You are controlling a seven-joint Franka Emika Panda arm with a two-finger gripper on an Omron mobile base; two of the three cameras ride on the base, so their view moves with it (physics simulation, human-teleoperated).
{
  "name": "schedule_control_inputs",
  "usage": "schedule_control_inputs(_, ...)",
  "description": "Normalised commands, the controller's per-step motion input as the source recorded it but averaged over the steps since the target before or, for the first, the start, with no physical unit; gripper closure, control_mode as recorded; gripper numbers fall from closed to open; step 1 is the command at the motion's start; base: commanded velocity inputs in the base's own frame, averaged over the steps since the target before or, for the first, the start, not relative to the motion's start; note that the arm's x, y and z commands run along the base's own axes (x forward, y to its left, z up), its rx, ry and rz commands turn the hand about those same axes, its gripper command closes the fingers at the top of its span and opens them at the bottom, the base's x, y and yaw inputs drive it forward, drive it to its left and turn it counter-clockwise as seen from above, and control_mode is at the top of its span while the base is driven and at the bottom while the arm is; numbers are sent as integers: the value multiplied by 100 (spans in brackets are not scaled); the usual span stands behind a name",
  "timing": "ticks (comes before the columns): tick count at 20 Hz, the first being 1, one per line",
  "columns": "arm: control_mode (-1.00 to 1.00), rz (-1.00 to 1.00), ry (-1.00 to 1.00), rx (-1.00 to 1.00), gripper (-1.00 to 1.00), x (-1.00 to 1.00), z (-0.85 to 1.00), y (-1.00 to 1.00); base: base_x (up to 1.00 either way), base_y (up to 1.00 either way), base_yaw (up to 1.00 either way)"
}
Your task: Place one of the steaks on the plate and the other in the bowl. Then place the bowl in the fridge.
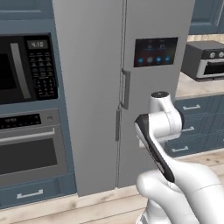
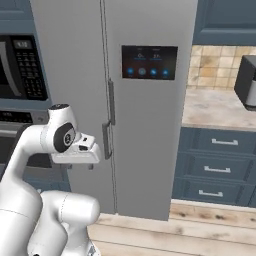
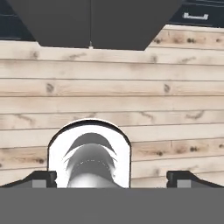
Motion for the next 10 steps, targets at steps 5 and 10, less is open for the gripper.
schedule_control_inputs(5, -100, 2, -42, 14, -100, 98, 70, 7, 0, 0, 0)
schedule_control_inputs(10, -100, -4, -47, 3, -100, 50, 72, 4, 0, 0, 0)
